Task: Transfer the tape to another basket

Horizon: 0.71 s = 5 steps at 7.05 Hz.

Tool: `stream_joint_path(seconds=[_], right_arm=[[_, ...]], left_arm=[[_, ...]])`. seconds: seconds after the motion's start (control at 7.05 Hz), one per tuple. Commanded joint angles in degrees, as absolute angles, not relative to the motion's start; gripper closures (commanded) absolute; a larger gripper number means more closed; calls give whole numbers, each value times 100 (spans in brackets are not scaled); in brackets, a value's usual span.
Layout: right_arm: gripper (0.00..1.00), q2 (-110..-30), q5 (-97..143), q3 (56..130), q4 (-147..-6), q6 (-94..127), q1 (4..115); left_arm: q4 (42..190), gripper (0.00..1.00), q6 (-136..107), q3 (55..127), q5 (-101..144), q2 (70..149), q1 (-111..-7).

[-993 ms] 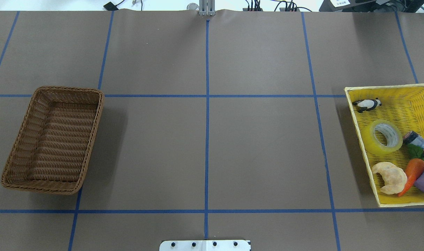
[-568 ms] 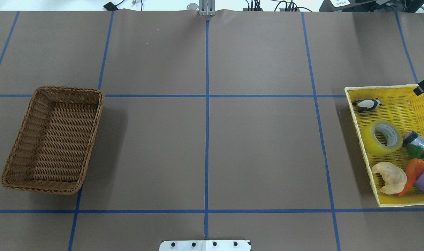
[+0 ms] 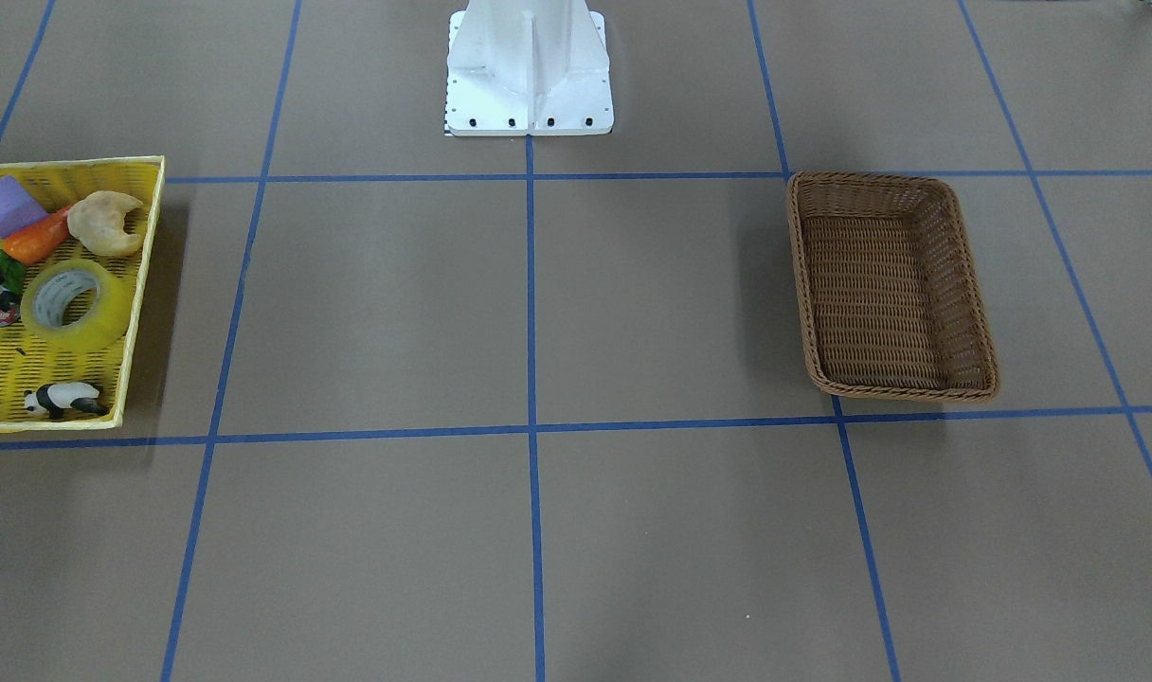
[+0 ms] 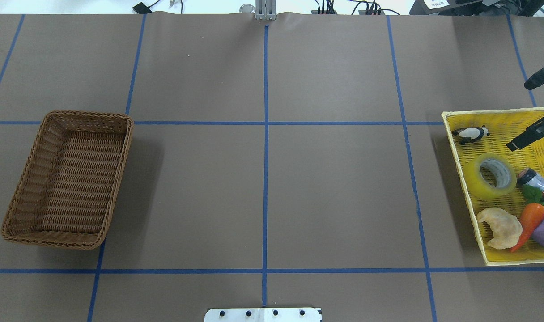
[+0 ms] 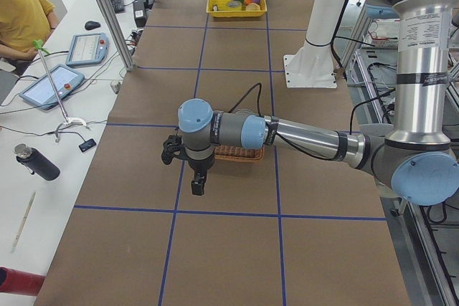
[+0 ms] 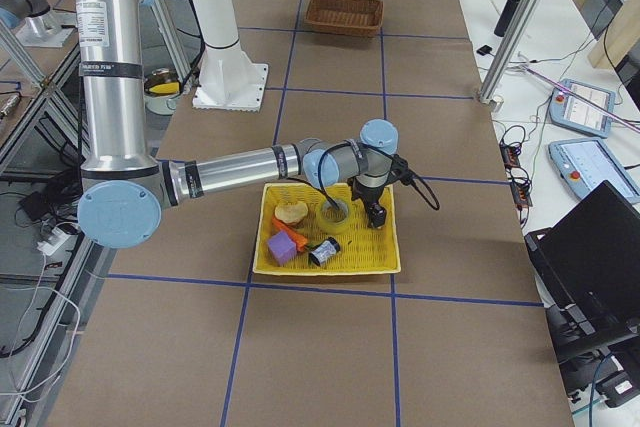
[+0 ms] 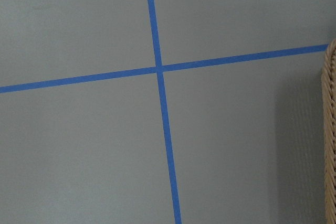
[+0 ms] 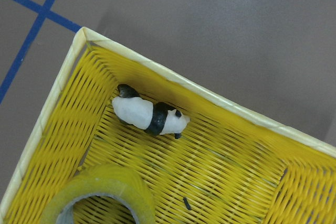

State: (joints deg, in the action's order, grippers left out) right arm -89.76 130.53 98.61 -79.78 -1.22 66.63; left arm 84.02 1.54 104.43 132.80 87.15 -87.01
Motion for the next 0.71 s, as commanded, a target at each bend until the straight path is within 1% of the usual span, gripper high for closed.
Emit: stream_joint_path(seconds=[0.0,0.28,0.43,0.57], right_arm=[[1,-9053,13052,9800,-7919,-114,6382],[8,-9088,13052,9660,-7910,-123,6223],[10,-9088,13060,9485,-7693,-123,6170],[15,-9036,13069,9109,-7238,-114,6083]], left_arm=[[8402,2,149,10494,13280,8701,-8701],[8402,2,149,10459,13534,8701,-8701],[8402,2,149,10459,13553,8701,-8701],[8402,2,158,10459,13561,8701,-8701]])
